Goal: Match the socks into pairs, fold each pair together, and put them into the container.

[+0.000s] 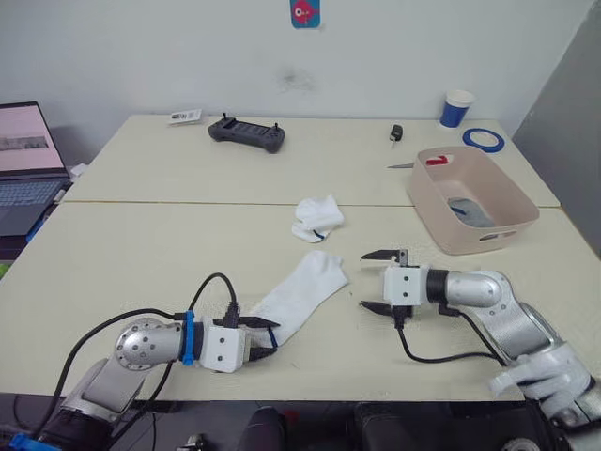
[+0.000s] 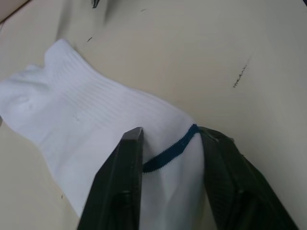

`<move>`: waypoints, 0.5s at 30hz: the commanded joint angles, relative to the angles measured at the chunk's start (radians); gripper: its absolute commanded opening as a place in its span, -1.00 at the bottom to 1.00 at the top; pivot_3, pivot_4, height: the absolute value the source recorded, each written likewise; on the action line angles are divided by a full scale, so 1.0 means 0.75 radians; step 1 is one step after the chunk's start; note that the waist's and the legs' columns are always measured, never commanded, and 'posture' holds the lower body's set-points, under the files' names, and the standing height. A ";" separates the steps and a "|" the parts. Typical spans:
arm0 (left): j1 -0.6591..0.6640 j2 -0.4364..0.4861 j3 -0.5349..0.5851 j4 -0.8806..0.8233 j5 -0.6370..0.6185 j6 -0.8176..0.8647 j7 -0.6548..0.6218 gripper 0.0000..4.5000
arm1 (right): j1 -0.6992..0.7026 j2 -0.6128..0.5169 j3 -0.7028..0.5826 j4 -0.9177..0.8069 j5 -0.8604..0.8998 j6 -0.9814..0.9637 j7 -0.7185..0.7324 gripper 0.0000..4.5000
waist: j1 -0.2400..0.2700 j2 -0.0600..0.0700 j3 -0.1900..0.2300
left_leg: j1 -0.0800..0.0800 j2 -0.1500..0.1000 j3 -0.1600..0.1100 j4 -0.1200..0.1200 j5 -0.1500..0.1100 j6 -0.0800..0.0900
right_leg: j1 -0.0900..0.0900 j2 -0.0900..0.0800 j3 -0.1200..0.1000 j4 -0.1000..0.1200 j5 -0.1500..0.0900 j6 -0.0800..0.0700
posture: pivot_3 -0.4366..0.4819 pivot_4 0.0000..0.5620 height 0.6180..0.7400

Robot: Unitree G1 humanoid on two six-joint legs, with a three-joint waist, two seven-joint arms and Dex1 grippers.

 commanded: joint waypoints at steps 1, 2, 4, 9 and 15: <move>-0.015 0.008 0.004 0.008 -0.003 -0.039 0.003 -0.76 | -0.124 0.029 0.066 0.156 -0.119 -0.206 -0.031 1.00 | -0.001 0.000 0.000 | 0.000 0.000 0.000 0.000 0.000 0.000 | 0.000 0.000 0.000 0.000 0.000 0.000 | -0.05 -0.47 1.00; -0.019 0.006 0.009 0.012 -0.005 -0.045 0.008 -0.89 | -0.159 0.041 0.087 0.215 -0.149 -0.256 -0.043 1.00 | 0.000 0.000 0.000 | -0.001 0.000 0.000 -0.001 0.000 0.000 | -0.001 0.000 0.000 0.000 0.000 -0.001 | -0.05 -0.47 1.00; -0.027 0.006 0.018 0.015 -0.010 -0.056 0.015 -0.99 | -0.217 0.069 0.123 0.327 -0.199 -0.352 -0.062 1.00 | 0.001 0.000 0.000 | -0.001 0.000 -0.001 -0.001 0.000 0.000 | -0.001 0.001 0.000 0.000 -0.001 -0.002 | -0.05 -0.47 1.00; -0.023 0.014 0.031 0.018 -0.018 -0.070 0.021 -0.99 | -0.311 0.136 0.166 0.506 -0.272 -0.507 -0.112 1.00 | 0.000 0.000 0.000 | -0.001 0.000 -0.001 -0.001 0.000 0.000 | -0.001 0.000 0.000 0.000 -0.001 -0.002 | -0.05 -0.47 1.00; -0.007 0.011 0.043 0.002 -0.068 -0.029 0.012 -1.00 | -0.378 0.191 0.192 0.630 -0.276 -0.606 -0.076 0.28 | -0.001 0.000 0.000 | 0.002 0.001 0.000 0.000 0.000 0.001 | 0.001 0.000 0.001 0.001 0.000 -0.004 | -0.05 -0.47 1.00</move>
